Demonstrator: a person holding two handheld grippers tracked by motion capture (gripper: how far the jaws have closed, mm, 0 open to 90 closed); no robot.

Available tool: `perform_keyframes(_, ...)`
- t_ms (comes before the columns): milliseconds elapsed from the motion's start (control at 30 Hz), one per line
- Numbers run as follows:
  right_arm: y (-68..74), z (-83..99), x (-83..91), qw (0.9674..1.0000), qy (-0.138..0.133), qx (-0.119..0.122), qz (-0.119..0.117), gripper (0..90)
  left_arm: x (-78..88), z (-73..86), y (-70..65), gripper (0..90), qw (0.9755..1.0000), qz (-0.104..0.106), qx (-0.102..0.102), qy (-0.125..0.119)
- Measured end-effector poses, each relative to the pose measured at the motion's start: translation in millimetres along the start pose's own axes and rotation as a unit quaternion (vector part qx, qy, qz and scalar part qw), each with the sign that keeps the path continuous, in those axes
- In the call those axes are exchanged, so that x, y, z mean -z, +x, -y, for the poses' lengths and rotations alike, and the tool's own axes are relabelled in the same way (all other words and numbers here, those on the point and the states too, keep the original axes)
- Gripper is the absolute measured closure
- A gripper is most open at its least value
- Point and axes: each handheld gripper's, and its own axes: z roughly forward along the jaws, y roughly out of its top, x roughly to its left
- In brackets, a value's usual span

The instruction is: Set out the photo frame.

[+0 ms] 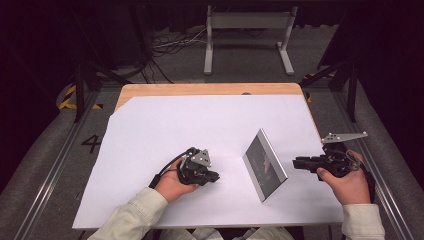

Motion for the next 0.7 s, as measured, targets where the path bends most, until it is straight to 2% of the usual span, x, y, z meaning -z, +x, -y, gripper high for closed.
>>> perform_keyframes(33,-0.6,-0.2,0.3,0.9997,-0.001,-0.022,-0.010,73.7,0.2,0.3,0.3,83.6,1.0000,-0.001,0.001,0.000)
perform_keyframes(67,-0.9,-0.4,0.4,0.9994,-0.004,-0.030,-0.017,73.9,0.5,0.6,0.8,83.5,1.0000,-0.003,-0.001,-0.001)
perform_keyframes(200,0.7,-2.0,0.3,0.9996,-0.006,-0.028,0.003,75.4,3.6,2.0,1.4,83.2,0.9999,-0.010,0.003,-0.005)
perform_keyframes(367,2.2,-2.7,2.5,0.9994,-0.009,-0.031,0.015,75.0,4.3,4.3,3.5,83.0,0.9999,-0.016,0.005,-0.005)
perform_keyframes(533,1.9,-3.7,3.8,0.9984,-0.014,-0.048,0.026,73.0,1.5,6.7,7.8,82.6,0.9997,-0.024,0.010,-0.003)
perform_keyframes(567,2.2,-4.2,4.6,0.9978,-0.014,-0.057,0.032,74.0,2.2,7.2,8.6,82.4,0.9997,-0.024,0.010,-0.002)
perform_keyframes(700,4.9,-6.2,5.8,0.9972,-0.009,-0.067,0.033,75.6,5.4,9.6,12.4,82.2,0.9994,-0.028,0.018,-0.009)
